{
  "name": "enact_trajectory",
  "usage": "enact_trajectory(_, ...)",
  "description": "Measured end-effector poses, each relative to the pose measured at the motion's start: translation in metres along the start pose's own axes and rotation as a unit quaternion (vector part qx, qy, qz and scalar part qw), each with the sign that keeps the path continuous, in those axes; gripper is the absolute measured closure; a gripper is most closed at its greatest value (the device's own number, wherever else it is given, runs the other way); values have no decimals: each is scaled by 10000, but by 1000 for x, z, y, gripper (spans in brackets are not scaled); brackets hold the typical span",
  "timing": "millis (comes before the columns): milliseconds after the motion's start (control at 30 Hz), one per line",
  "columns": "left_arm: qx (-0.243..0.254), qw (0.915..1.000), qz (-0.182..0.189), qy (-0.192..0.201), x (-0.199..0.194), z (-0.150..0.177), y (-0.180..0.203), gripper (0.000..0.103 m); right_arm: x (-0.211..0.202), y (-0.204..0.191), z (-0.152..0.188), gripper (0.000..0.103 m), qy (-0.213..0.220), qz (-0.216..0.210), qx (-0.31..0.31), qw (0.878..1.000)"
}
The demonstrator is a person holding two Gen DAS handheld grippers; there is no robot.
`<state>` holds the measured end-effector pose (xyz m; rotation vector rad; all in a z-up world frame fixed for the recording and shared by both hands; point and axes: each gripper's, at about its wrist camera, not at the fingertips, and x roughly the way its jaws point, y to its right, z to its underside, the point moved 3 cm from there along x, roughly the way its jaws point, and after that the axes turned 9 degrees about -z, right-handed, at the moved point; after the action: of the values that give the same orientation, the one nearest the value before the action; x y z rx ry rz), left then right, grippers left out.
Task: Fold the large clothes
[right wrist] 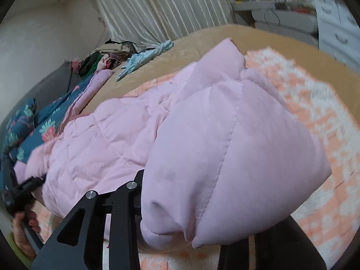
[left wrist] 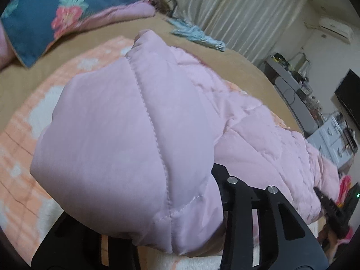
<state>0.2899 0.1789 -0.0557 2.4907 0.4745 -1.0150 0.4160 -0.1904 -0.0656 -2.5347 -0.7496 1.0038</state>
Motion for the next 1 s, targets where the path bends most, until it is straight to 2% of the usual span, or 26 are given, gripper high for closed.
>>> enact_trajectory(233, 364, 9989, 67, 295, -50, -12, 14, 76, -53, -44, -21, 75, 353, -29, -749, 9966)
enact_trajectory(433, 450, 9985, 175, 265, -81, -3, 7, 76, -100, -60, -9, 76, 516, -81, -1013, 9935)
enact_trajectory(600, 513, 9983, 189, 216, -96, 12, -5, 76, -127, -59, 21, 76, 463, -77, -1021, 9937)
enact_trajectory(800, 597, 9980, 164, 121, -105, 48, -23, 75, -139, -41, 68, 75, 307, -63, -654, 9974)
enact_trajectory(900, 562, 9983, 146, 38, -101, 69, -33, 72, -139, -27, 93, 71, 186, -26, -404, 9990)
enact_trajectory(1000, 439, 9989, 162, -91, -93, 85, -46, 67, -134, -13, 115, 63, 36, -39, 47, 10000)
